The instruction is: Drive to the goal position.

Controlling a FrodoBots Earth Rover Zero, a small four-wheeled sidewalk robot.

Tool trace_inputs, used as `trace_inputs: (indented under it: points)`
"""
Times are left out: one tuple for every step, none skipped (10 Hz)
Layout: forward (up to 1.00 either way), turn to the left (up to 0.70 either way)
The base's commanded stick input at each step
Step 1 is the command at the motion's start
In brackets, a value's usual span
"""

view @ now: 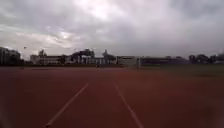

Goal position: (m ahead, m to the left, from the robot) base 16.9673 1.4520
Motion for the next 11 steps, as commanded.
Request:
trace_inputs:
  points:
    - [0.7, 0.0]
    - [0.7, 0.0]
    - [0.7, 0.0]
    - [0.7, 0.0]
    - [0.7, 0.0]
    - [0.7, 0.0]
    - [0.7, 0.0]
    - [0.7, 0.0]
    - [0.7, 0.0]
    - [0.7, 0.0]
    - [0.7, 0.0]
